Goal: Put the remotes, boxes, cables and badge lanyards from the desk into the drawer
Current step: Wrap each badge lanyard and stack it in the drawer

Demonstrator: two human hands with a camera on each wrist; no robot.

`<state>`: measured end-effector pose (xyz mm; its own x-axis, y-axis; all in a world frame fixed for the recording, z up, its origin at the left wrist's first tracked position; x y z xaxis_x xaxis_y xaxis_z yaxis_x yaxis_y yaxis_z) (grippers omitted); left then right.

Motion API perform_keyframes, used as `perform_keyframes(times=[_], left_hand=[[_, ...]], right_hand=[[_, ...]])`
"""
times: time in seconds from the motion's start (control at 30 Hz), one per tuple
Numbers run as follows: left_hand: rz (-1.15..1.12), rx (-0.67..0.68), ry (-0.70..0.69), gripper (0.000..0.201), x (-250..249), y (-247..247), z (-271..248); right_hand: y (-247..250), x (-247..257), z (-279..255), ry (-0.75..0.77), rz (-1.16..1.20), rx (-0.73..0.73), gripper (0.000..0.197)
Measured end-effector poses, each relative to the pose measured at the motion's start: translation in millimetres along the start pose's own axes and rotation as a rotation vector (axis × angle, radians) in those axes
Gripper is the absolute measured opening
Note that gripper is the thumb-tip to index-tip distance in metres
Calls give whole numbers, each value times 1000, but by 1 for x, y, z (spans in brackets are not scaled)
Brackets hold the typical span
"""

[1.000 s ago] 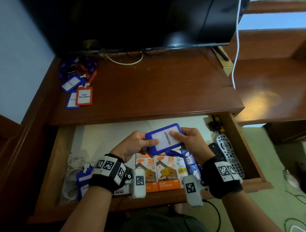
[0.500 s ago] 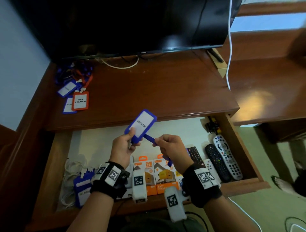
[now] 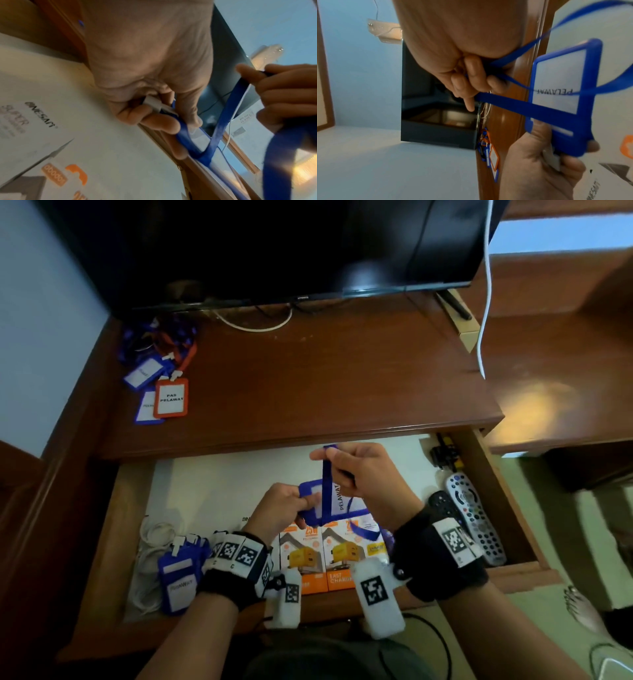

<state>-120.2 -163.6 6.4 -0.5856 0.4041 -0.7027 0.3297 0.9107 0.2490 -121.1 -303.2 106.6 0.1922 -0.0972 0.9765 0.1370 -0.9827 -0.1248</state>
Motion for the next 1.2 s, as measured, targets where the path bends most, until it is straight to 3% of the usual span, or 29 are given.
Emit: perform_keyframes(times=[0.23,0.37,0.4,0.47,0.5,0.63,0.77,0.93,1.03,1.1,1.2], left_hand=[[21,179,-163,17,-18,-5,-19],[-28,275,-216,18,-25,6,-27],[-77,273,-238,28,-28,12,-28],[-186,250,-264,56,-31,23,-27],[-240,237,-271,61,-32,26,-26],[-398,176,-284,44,-32,33,-21],[-618,8,-268,22,-26,60,-21],[-812,-177,-243,37,-18,99,-21],[-932,-253,-214,24,-9,112,-20],[-980,-291,-209,14,-4,116,-19],[-1102,-327,-220,13,-1,120,-19]], right_hand=[[27,5,7,22,-208,-53,22],[41,-2,17,-46,-324,50,25],[43,-5,19,-40,-312,64,26],[40,-14,21,-4,-287,67,28],[36,-21,21,14,-261,62,29],[16,-51,12,17,-102,-15,25],[-3,-69,4,34,43,-10,16],[-1,-67,14,62,31,-17,13],[-2,-63,18,80,18,37,17],[-9,-63,18,85,50,111,10],[-14,-70,16,60,63,158,15]])
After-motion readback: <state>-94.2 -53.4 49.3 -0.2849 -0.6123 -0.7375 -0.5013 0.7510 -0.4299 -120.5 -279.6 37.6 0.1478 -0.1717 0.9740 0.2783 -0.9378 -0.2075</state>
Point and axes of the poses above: each hand's wrist, its own z-axis towards the middle knuckle, its own y-axis out of the back of the hand, x = y × z, the point moved 7 cm from there along z, towards the middle knuckle, and after that the axes turned 8 degrees about y, right-handed, at the moved point
